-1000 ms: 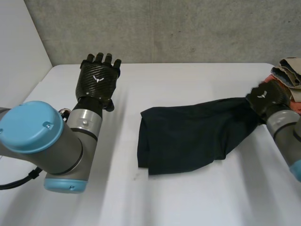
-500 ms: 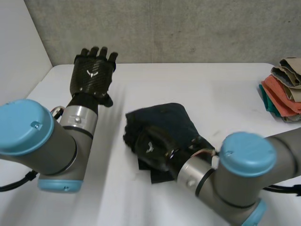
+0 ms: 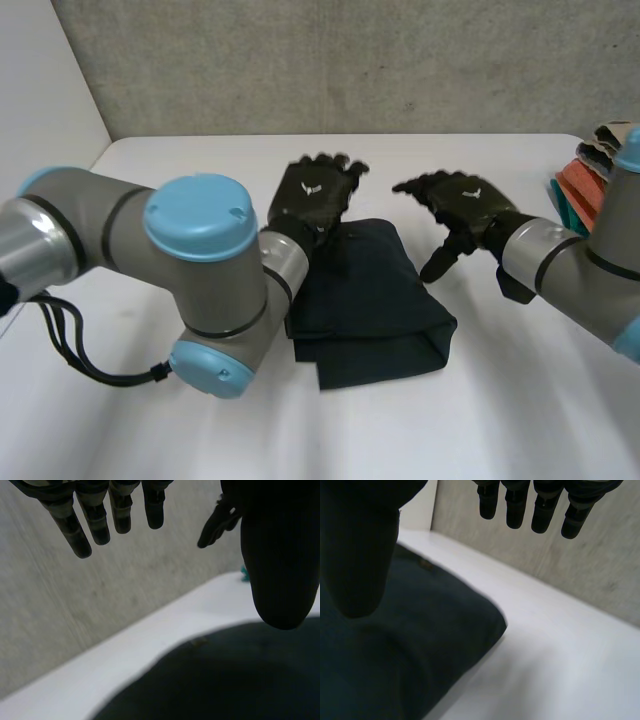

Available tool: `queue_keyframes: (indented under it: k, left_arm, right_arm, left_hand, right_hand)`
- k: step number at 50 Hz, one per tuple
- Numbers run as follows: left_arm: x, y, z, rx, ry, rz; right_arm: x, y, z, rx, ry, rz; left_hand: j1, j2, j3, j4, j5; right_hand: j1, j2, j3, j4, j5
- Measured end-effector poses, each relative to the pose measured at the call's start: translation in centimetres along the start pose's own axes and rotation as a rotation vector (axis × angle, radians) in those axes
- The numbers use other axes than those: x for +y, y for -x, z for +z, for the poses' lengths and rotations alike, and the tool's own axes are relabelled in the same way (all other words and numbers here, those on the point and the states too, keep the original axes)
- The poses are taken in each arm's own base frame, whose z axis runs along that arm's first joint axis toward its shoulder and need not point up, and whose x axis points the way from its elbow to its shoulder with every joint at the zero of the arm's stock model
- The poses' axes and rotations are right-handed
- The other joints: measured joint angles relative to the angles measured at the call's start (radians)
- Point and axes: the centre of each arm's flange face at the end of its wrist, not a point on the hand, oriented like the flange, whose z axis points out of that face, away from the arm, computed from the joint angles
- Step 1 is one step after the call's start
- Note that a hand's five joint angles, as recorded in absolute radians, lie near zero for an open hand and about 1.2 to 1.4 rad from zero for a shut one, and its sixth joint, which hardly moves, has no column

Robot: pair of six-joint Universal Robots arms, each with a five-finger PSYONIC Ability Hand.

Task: Fold the laundry.

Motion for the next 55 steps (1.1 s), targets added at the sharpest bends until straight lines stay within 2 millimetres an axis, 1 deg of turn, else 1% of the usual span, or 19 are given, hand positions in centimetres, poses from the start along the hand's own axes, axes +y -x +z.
queue_keyframes:
  k: [6,10,15,18,21,26,27,29,32,34,36,37,38,40,42,43,47,48,55]
  left_arm:
    - [2.5,-0.4,-0.5,-0.012,0.12,0.005]
    - [5.2,-0.4,-1.3,-0.025,0.254,0.026]
    - [7.6,-0.3,-2.0,-0.025,0.376,0.055]
    - [8.2,-0.1,-2.2,-0.023,0.415,0.077]
    - [8.1,0.4,-2.1,-0.024,0.424,0.096]
    - [6.6,1.3,-1.8,-0.03,0.391,0.109]
    - [5.5,1.5,-1.7,-0.026,0.365,0.107]
    - [4.0,1.7,-1.8,-0.014,0.326,0.101]
    - [1.7,1.8,-2.0,0.017,0.265,0.09]
    - [-0.4,2.1,-2.4,0.05,0.21,0.078]
    - [-1.7,2.3,-2.7,0.075,0.176,0.071]
    - [-2.9,2.5,-3.0,0.102,0.144,0.064]
    - [-3.2,2.6,-3.1,0.111,0.136,0.062]
    - [-5.2,2.9,-3.9,0.175,0.08,0.05]
    - [-6.3,2.9,-4.5,0.227,0.05,0.041]
    - [-6.9,2.9,-4.9,0.266,0.031,0.034]
    - [-8.0,2.7,-6.0,0.359,0.003,0.014]
    - [-8.3,2.5,-6.5,0.397,-0.005,0.004]
    - [-9.1,2.1,-7.6,0.468,-0.02,-0.016]
  right_arm:
    - [2.0,-0.1,1.8,-0.041,0.101,-0.011]
    - [4.5,-0.1,3.2,-0.073,0.168,-0.048]
    - [6.8,-0.1,4.2,-0.079,0.22,-0.136]
    - [7.3,-0.3,4.3,-0.059,0.237,-0.205]
    - [7.0,-0.5,4.3,-0.027,0.235,-0.262]
    - [4.9,-0.7,3.6,0.022,0.186,-0.33]
    - [4.0,-0.4,3.2,0.034,0.156,-0.35]
    - [3.1,0.0,2.7,0.044,0.121,-0.367]
    - [2.2,0.6,1.9,0.059,0.066,-0.39]
    - [1.5,1.2,1.0,0.073,0.013,-0.41]
    - [1.3,1.6,0.3,0.078,-0.014,-0.421]
    - [1.2,2.1,-0.4,0.08,-0.039,-0.431]
    - [1.3,2.2,-0.6,0.079,-0.043,-0.433]
    - [2.0,3.2,-2.0,0.072,-0.065,-0.443]
    - [2.8,3.9,-2.7,0.059,-0.064,-0.443]
    - [3.8,4.5,-3.2,0.044,-0.059,-0.442]
    - [6.1,5.9,-4.3,-0.001,-0.044,-0.438]
    - [7.1,6.5,-4.7,-0.025,-0.042,-0.437]
    - [9.9,8.1,-5.4,-0.091,-0.076,-0.444]
  left_hand:
    - [0.0,0.0,0.0,0.0,0.0]
    - [0.0,0.0,0.0,0.0,0.0]
    - [0.0,0.0,0.0,0.0,0.0]
    - [-0.002,0.0,0.0,0.0,0.0]
    - [-0.007,0.0,0.0,0.0,0.0]
    - [-0.008,0.0,0.0,0.0,0.0]
    - [-0.008,0.0,0.0,0.0,-0.001]
    - [-0.008,0.0,0.0,0.0,-0.002]
    - [-0.008,0.0,0.0,0.0,-0.001]
    - [-0.008,0.0,0.0,-0.001,-0.002]
    - [-0.008,0.0,0.0,-0.001,-0.002]
    - [-0.008,0.0,0.0,-0.001,-0.002]
    - [-0.008,0.0,0.0,-0.001,-0.002]
    - [-0.008,0.0,0.0,-0.001,-0.002]
    - [-0.008,0.0,0.0,-0.001,-0.002]
    - [-0.008,0.0,0.0,-0.001,-0.002]
    - [-0.008,0.0,0.0,-0.001,-0.002]
    - [-0.008,0.0,0.0,-0.001,-0.002]
    - [-0.008,0.0,0.0,-0.001,-0.002]
  right_hand:
    - [0.0,0.0,0.0,0.0,0.0]
    - [0.0,0.0,0.0,0.0,0.0]
    - [-0.008,-0.01,0.0,0.0,0.0]
    - [-0.026,-0.023,0.0,0.0,0.0]
    - [-0.042,-0.027,0.0,0.0,0.0]
    - [-0.042,-0.027,0.0,0.0,0.0]
    - [-0.042,-0.027,0.0,0.0,-0.004]
    - [-0.042,-0.027,0.0,0.0,-0.004]
    - [-0.042,-0.027,0.0,0.0,-0.004]
    - [-0.042,-0.027,0.0,0.0,-0.004]
    - [-0.042,-0.027,0.0,0.0,-0.004]
    - [-0.042,-0.027,0.0,0.0,-0.004]
    - [-0.042,-0.027,0.0,0.0,-0.004]
    - [-0.042,-0.027,0.0,0.0,-0.004]
    - [-0.042,-0.027,0.0,0.0,-0.004]
    - [-0.042,-0.027,0.0,0.0,-0.004]
    - [-0.042,-0.027,0.0,0.0,-0.004]
    - [-0.042,-0.027,0.0,0.0,-0.004]
    - [-0.042,-0.027,0.0,0.0,-0.004]
